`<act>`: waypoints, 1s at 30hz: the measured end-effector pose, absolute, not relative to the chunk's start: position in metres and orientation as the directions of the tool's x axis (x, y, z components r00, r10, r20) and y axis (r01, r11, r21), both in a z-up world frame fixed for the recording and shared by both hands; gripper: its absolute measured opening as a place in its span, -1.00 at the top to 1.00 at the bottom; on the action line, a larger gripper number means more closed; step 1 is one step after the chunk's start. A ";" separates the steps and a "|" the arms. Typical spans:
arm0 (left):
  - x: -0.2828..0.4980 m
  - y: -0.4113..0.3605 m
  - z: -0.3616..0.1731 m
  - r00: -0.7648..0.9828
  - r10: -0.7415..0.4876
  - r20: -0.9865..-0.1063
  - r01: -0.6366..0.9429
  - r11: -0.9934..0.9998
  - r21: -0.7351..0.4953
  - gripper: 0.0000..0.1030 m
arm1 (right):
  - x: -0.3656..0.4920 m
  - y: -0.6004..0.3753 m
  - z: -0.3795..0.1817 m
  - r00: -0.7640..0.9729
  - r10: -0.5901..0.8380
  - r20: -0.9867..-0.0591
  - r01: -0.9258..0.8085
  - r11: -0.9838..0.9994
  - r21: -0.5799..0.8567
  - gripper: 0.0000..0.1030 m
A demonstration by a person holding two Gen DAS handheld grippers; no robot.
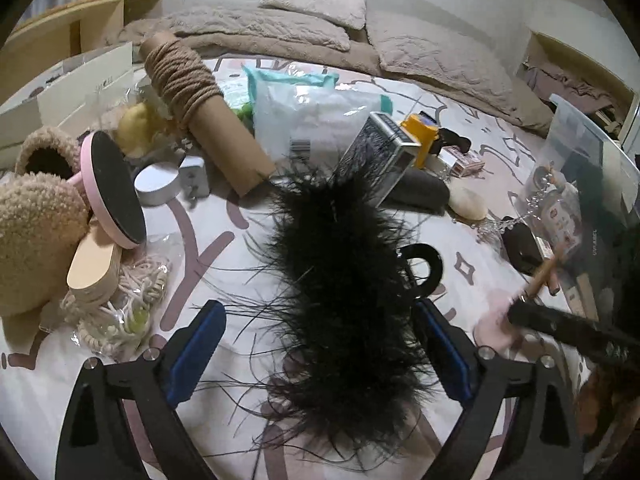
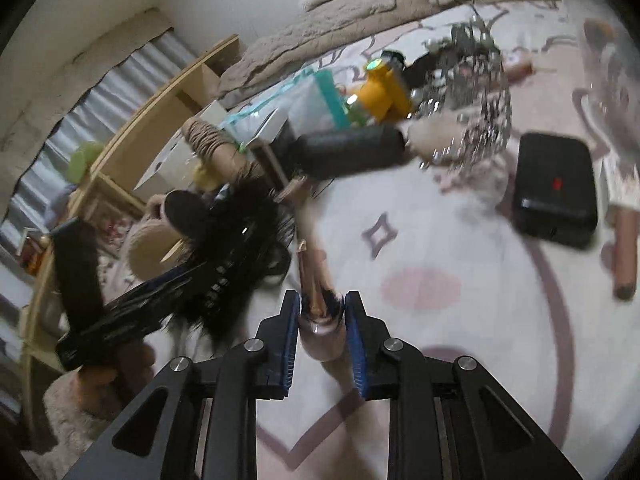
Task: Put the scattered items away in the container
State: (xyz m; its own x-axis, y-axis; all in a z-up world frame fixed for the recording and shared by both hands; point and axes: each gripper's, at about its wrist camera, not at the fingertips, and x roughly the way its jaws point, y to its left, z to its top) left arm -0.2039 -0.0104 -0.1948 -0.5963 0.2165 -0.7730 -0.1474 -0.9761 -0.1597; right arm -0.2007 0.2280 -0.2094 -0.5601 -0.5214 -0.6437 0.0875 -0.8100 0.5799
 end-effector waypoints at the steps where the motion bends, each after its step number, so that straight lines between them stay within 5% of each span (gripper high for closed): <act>1: -0.205 -0.010 -0.197 -0.589 0.210 -0.781 -0.148 -0.977 -0.152 -0.57 | -0.200 0.227 -0.209 -0.559 -0.520 -0.646 0.087 -0.812 0.577 0.53; 9: -0.206 0.000 -0.209 -0.532 0.218 -0.818 -0.198 -0.971 -0.130 0.10 | -0.207 0.230 -0.210 -0.584 -0.403 -0.705 0.068 -0.890 0.452 0.47; 10: -0.205 -0.001 -0.209 -0.530 0.207 -0.822 -0.198 -0.973 -0.117 0.10 | -0.208 0.232 -0.211 -0.585 -0.379 -0.717 0.058 -0.902 0.429 0.42; 12: -0.204 -0.004 -0.209 -0.533 0.184 -0.826 -0.187 -0.978 -0.096 0.10 | -0.210 0.233 -0.213 -0.584 -0.300 -0.755 0.025 -0.936 0.352 -0.27; 13: -0.204 -0.007 -0.208 -0.534 0.178 -0.827 -0.179 -0.979 -0.095 0.10 | -0.209 0.234 -0.215 -0.586 -0.273 -0.763 0.016 -0.945 0.326 -0.41; 17: -0.205 -0.022 -0.207 -0.533 0.154 -0.832 -0.135 -0.986 -0.096 0.10 | -0.208 0.239 -0.215 -0.594 -0.240 -0.768 -0.005 -0.953 0.302 -0.48; 20: -0.205 -0.031 -0.205 -0.540 0.136 -0.831 -0.104 -0.990 -0.094 0.10 | -0.204 0.242 -0.212 -0.601 -0.193 -0.776 -0.034 -0.963 0.267 -0.83; 23: -0.204 -0.038 -0.201 -0.558 0.109 -0.822 -0.076 -0.994 -0.080 0.08 | -0.198 0.246 -0.211 -0.588 -0.142 -0.796 -0.068 -0.972 0.223 -0.85; 26: -0.205 -0.040 -0.201 -0.566 0.086 -0.820 -0.057 -0.996 -0.065 -0.25 | -0.193 0.249 -0.210 -0.587 -0.100 -0.804 -0.093 -0.978 0.189 -0.87; 30: -0.201 -0.036 -0.194 -0.600 0.085 -0.795 -0.073 -0.996 -0.051 -0.37 | -0.187 0.250 -0.204 -0.593 -0.073 -0.802 -0.099 -0.982 0.163 -0.93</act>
